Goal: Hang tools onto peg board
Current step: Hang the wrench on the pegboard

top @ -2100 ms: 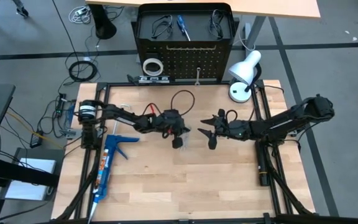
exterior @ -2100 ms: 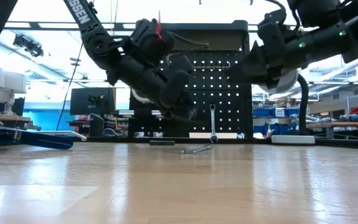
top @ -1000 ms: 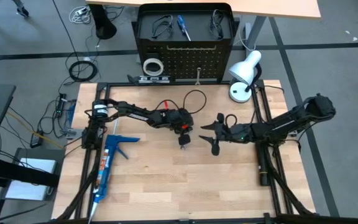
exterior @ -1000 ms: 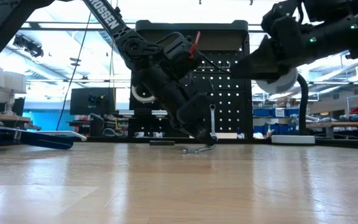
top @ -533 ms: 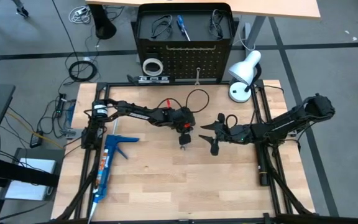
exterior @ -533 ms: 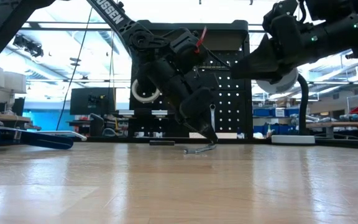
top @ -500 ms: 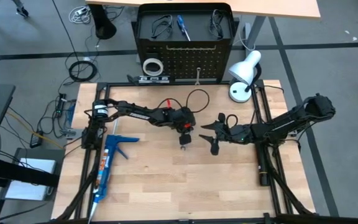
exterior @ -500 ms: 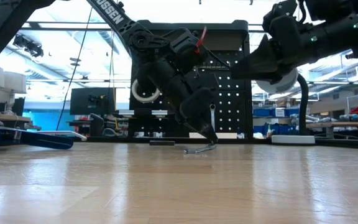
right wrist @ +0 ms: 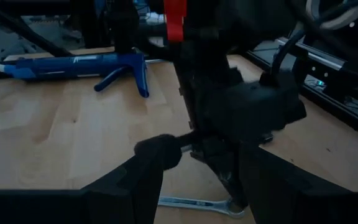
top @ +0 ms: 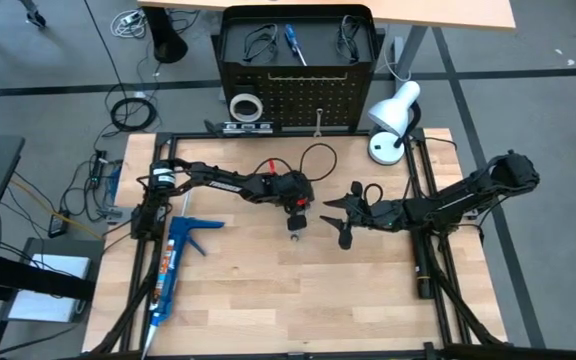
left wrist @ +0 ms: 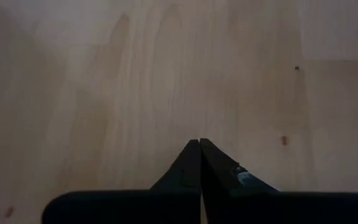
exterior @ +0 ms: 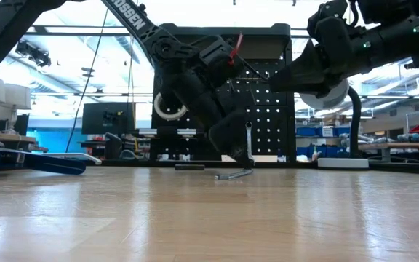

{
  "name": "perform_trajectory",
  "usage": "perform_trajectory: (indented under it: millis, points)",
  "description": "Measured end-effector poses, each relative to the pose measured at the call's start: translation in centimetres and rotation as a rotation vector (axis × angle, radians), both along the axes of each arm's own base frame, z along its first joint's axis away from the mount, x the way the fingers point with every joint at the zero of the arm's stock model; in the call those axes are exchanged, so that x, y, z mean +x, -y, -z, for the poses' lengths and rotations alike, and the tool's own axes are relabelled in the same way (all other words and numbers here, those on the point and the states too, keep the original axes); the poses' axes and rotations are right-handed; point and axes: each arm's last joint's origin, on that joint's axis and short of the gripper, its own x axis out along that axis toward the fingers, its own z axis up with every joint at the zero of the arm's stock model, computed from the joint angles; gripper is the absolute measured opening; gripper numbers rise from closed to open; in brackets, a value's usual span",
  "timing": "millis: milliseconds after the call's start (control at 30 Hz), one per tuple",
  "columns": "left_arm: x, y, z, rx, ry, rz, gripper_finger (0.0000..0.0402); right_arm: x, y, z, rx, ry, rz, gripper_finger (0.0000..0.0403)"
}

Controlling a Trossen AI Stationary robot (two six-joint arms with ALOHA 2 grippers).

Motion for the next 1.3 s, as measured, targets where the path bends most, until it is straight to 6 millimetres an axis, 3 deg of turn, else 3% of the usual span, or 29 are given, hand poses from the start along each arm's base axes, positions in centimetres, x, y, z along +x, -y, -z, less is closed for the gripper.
perform_trajectory:
  millis: [433,733,1133,1300]
  points:
    - [0.2,0.0,1.1,-0.029,-0.018,0.04,0.0,-0.2,-0.3,0.8,-0.002,-0.085,-0.05,0.0207]
    - [0.1,0.0,1.2,-0.037,-0.02,0.041,0.0,0.6,-2.5,4.6,-0.221,-0.281,-0.206,0.0207]
    - [0.1,0.0,1.3,-0.051,-0.027,0.034,0.0,5.6,-3.6,6.7,-0.292,-0.359,-0.141,0.0207]
    - [0.0,0.0,1.4,-0.075,-0.029,0.029,0.0,7.3,-4.0,6.8,-0.197,-0.325,-0.102,0.0207]
